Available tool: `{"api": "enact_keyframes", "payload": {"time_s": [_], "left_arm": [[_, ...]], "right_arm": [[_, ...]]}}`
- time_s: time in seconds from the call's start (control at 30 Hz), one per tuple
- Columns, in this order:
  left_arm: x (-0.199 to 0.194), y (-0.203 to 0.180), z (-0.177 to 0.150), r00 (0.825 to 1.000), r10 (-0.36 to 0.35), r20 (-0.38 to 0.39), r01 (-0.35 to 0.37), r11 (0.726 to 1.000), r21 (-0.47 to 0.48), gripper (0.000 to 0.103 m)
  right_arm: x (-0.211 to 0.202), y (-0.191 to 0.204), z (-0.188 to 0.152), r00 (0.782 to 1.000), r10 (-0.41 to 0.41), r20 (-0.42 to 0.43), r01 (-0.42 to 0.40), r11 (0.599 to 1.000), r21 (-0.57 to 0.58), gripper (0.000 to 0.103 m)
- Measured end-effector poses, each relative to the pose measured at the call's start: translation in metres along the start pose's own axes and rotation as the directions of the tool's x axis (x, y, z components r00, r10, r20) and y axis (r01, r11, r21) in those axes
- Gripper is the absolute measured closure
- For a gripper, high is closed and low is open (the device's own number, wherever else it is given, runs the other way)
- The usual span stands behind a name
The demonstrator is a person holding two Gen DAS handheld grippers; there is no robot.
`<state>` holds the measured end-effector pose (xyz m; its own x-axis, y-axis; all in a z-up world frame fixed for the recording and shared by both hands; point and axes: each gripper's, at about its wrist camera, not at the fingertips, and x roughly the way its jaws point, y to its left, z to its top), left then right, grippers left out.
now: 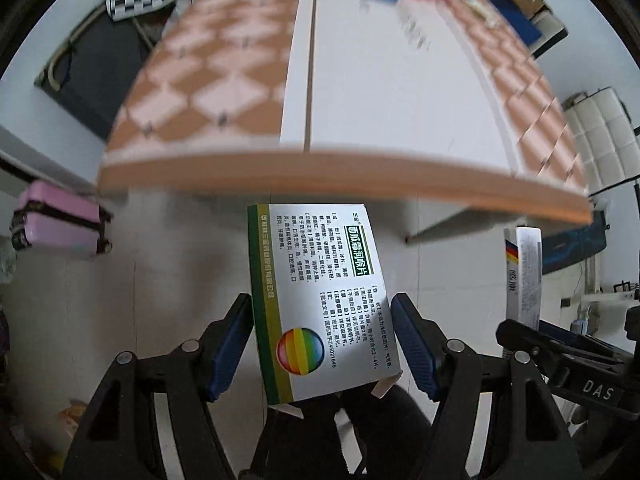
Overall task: Collect trash
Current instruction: 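Carry the box and leaflet to the trash bin and release them inside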
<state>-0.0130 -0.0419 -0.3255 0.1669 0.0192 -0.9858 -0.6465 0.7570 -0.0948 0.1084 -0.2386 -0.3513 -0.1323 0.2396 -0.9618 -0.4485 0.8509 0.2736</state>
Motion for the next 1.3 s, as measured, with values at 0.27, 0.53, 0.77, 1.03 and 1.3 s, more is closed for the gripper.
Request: {"api": "enact_keyframes", "payload": {"time_s": [0.27,0.53,0.77,1.03,1.3], "left_arm": [[0.106,-0.001,-0.016,0.995,0.017,-0.096,-0.018,1.000,-0.003,0.036],[0.238,0.002,-0.017,0.970,-0.121,-0.213,0.104,0.991,-0.088,0.036],[0.320,0.009,-0.009,0.919,-0.287,-0.272,0.231,0.948,-0.220,0.035],[0.323,0.034,-0.008,0.916,-0.293,-0.273,0.219,0.937,-0.272,0.011],[0.286,0.042,-0.019,0.958,-0.166,-0.235,0.118,0.971,-0.207,0.011]], "right_arm": [[0.101,-0.041,-0.020,0.997,-0.001,-0.077,0.007,0.997,0.073,0.024],[0.230,-0.074,-0.004,0.993,-0.006,-0.121,0.020,0.993,0.118,0.024],[0.325,-0.101,0.018,0.986,0.035,-0.163,-0.006,0.985,0.174,0.024],[0.383,-0.114,0.038,0.979,0.103,-0.175,-0.066,0.976,0.207,0.023],[0.371,-0.097,0.040,0.987,0.049,-0.150,-0.029,0.990,0.137,0.001]]}}
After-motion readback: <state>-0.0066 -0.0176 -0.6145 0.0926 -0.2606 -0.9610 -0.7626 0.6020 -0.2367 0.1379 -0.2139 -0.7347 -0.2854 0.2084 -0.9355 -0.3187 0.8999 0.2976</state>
